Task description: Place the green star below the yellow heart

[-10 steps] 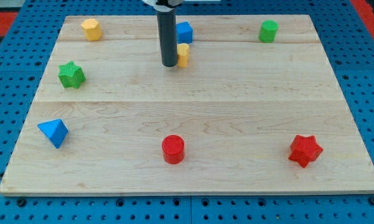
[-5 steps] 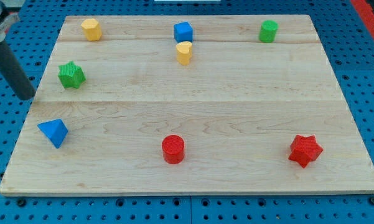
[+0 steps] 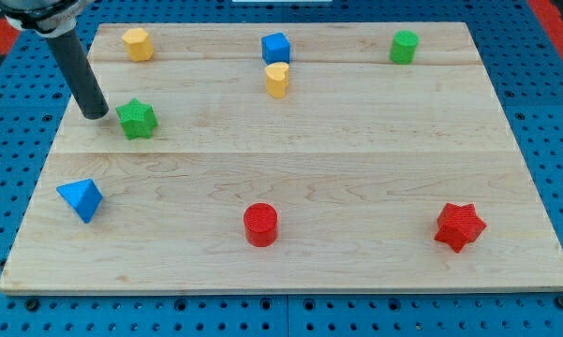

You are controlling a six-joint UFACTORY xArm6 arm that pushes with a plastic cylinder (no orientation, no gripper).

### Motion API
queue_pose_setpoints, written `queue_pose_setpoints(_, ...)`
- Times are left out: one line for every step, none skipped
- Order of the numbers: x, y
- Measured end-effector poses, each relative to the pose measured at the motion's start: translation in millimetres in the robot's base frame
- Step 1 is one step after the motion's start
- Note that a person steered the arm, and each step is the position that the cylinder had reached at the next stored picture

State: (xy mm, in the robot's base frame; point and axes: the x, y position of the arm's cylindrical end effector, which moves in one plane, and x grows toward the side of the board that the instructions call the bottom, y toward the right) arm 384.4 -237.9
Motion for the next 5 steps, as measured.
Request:
queue_pose_setpoints(10.5, 29.6)
queue_pose_setpoints(6.1, 83.4)
queue_pose_setpoints(-9.4, 138.4)
queue_pose_setpoints(-11.2, 166.9)
queue_pose_setpoints(-13.6, 178.7)
